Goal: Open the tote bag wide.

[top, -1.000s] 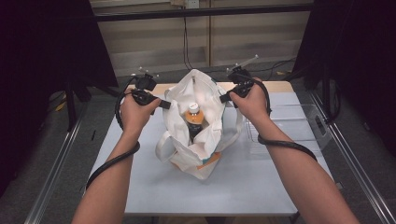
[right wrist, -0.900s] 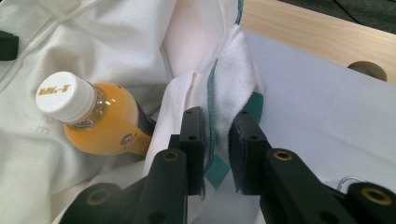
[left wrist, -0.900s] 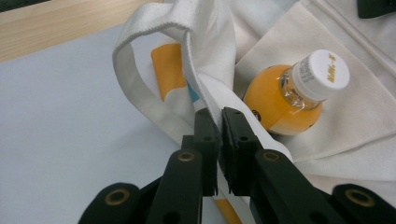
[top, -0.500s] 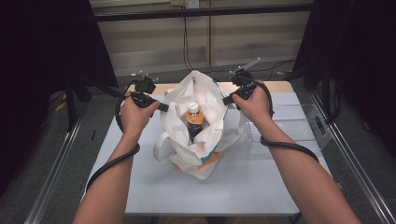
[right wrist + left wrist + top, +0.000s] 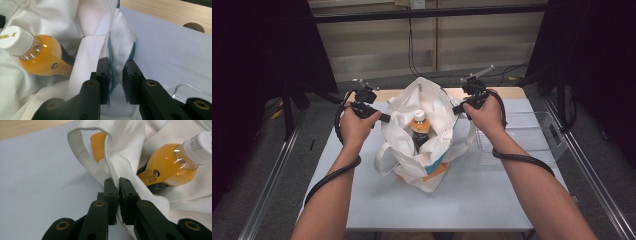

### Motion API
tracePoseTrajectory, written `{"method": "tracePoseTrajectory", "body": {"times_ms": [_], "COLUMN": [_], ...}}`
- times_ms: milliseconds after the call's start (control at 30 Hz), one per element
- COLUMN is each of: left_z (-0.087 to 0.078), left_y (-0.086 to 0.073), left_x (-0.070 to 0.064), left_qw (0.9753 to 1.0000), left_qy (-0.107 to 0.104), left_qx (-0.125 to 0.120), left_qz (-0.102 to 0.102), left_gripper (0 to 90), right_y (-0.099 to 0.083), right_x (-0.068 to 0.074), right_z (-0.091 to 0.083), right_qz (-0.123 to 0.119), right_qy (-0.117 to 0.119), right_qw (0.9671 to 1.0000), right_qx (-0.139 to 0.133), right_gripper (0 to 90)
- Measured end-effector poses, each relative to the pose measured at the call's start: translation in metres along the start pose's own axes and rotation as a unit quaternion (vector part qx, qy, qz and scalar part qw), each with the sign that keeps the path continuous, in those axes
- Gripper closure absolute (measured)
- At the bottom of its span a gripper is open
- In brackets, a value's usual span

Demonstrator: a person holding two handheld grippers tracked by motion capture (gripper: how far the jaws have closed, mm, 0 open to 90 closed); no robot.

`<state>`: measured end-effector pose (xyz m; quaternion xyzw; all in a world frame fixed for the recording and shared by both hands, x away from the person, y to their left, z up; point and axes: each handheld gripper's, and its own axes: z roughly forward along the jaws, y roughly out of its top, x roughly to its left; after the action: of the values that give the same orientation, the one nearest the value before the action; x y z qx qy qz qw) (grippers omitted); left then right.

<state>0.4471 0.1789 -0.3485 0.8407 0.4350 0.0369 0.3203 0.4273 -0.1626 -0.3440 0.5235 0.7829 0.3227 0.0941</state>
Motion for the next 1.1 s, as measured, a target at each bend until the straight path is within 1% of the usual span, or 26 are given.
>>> {"method": "tracePoseTrajectory", "body": {"times_ms": [67,167,233,400,433,567,600,667,700,800,833,900,1000,1100], "left_z": [0.001,0.002,0.003,0.006,0.007,0.009,0.010,0.011,0.011,0.013,0.014,0.015,0.018,0.019], "left_y": [-0.001,-0.001,-0.002,-0.003,-0.003,-0.004,-0.005,-0.005,-0.006,-0.007,-0.007,-0.008,-0.009,-0.010], "left_x": [0.001,0.002,0.003,0.004,0.005,0.005,0.005,0.005,0.005,0.007,0.006,0.007,0.007,0.008], "left_qw": [1.0000,1.0000,1.0000,0.9999,0.9999,0.9999,0.9998,0.9999,0.9998,0.9998,0.9998,0.9998,0.9998,0.9997], "left_qy": [0.000,0.000,0.003,0.004,0.008,0.009,0.012,0.012,0.010,0.011,0.012,0.011,0.014,0.012], "left_qx": [0.001,0.001,0.002,-0.004,0.001,0.001,0.000,0.002,0.001,0.005,0.006,0.009,0.012,0.016], "left_qz": [-0.001,-0.006,-0.007,-0.011,-0.008,-0.007,-0.013,-0.011,-0.015,-0.012,-0.015,-0.013,-0.013,-0.013], "left_gripper": [84.8,84.8,84.8,84.9,84.8,84.8,84.9,84.9,84.8,84.8,84.8,84.8,84.8,84.8], "right_y": [-0.001,-0.002,-0.002,-0.004,-0.005,-0.006,-0.007,-0.007,-0.008,-0.009,-0.010,-0.012,-0.013,-0.015], "right_x": [-0.001,-0.001,-0.001,-0.002,-0.003,-0.003,-0.004,-0.004,-0.005,-0.006,-0.007,-0.008,-0.009,-0.010], "right_z": [0.000,0.000,0.001,0.002,0.003,0.003,0.004,0.004,0.004,0.005,0.005,0.006,0.007,0.008], "right_qz": [0.003,0.002,0.004,0.005,0.004,0.001,0.004,0.004,0.004,0.004,0.006,0.006,0.008,0.008], "right_qy": [0.000,-0.001,-0.002,-0.004,-0.004,-0.002,-0.004,-0.004,-0.004,-0.006,-0.005,-0.005,-0.003,-0.003], "right_qw": [1.0000,1.0000,1.0000,1.0000,1.0000,1.0000,1.0000,1.0000,1.0000,1.0000,1.0000,1.0000,1.0000,1.0000], "right_qx": [0.000,0.000,0.000,-0.001,-0.001,-0.002,0.000,0.001,-0.001,0.001,0.001,0.003,0.003,0.004], "right_gripper": [76.7,76.8,76.8,76.7,76.7,76.7,76.7,76.7,76.7,76.7,76.5,76.4,76.4,76.4]}}
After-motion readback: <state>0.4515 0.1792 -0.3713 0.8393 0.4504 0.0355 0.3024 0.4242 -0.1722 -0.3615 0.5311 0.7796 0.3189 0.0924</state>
